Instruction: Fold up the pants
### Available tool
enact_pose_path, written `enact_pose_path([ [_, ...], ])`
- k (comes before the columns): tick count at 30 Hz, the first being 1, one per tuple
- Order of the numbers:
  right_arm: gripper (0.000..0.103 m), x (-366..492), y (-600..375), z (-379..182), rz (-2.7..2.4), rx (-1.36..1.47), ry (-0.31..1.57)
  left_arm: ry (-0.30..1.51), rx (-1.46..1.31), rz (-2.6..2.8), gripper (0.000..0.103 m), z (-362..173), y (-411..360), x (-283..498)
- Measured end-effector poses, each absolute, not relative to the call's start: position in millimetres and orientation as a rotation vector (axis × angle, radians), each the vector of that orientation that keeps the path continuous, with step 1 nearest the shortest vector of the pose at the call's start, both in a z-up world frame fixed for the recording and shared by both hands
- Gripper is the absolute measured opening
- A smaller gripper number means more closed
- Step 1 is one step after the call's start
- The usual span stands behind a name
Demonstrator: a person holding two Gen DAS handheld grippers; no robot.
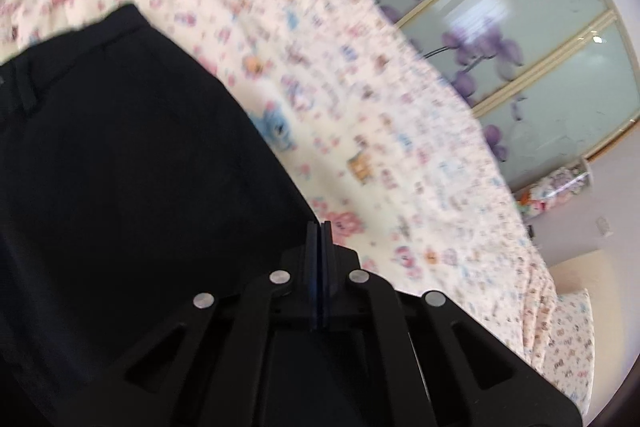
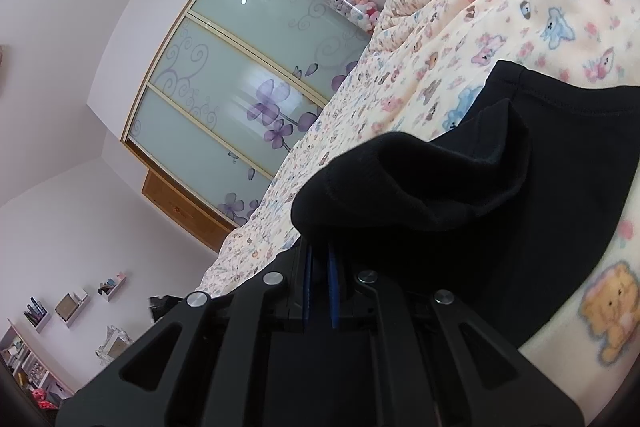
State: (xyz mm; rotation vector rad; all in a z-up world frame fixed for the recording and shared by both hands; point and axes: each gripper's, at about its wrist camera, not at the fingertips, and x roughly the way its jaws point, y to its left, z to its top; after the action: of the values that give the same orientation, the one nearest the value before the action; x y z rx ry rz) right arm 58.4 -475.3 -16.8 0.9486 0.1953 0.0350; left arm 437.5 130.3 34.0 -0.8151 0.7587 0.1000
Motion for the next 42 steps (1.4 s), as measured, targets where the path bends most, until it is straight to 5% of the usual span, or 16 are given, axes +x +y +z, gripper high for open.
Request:
enact_pose_path([
  [22, 0.007, 39, -519, 38, 0.052, 1.019, 0.083, 0.479, -0.826, -0.109, 0.001, 148, 177, 206],
  [33, 0.007, 21, -537, 14, 0.002, 1.074, 0.214, 0.526, -0.849, -0.058, 0.001, 70, 189, 90],
  [42, 0.007, -6, -531, -14, -0.083, 1.088, 0.335, 0.627, -0.903, -0.016, 0.001, 14, 199, 73],
])
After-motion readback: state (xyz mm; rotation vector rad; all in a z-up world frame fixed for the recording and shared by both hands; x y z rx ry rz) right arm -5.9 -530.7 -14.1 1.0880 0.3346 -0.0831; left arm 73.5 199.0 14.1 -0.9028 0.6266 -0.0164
